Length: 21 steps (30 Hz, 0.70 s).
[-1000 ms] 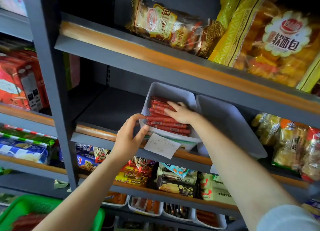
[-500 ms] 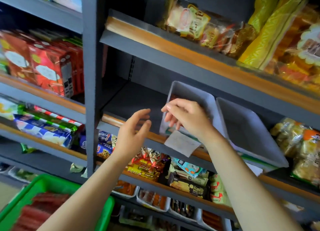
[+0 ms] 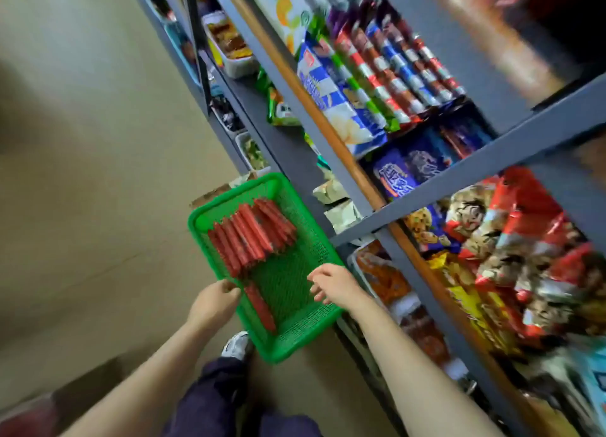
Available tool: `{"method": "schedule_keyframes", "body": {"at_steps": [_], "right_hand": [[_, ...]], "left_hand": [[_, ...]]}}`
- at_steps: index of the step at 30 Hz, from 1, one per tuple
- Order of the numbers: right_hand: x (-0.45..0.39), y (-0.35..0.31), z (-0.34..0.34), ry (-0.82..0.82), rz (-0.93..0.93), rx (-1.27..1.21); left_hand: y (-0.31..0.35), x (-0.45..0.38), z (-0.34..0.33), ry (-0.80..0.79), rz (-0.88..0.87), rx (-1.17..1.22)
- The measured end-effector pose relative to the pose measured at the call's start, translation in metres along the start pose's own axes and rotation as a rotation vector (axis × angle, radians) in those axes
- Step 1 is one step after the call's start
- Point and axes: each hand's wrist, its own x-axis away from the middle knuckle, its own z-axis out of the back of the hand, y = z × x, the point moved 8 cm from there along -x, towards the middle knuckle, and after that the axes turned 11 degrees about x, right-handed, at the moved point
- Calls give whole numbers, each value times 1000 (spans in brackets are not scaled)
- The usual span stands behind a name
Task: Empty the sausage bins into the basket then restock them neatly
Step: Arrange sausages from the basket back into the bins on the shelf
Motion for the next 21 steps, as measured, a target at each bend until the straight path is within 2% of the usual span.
{"method": "schedule_keyframes", "body": {"at_steps": [4, 8, 17, 21], "right_hand": [[-68, 44, -95, -134, -141, 19], [-118, 76, -155, -130, -142, 113], [-170, 107, -206, -36, -164, 114], [-180, 106, -217, -33, -150, 136]], "left_hand": [[-89, -29, -24, -87, 167, 16], [-140, -57, -45, -84, 169, 200], [-156, -82, -61, 38, 163, 470], [-155, -90, -63, 68, 174, 503]]}}
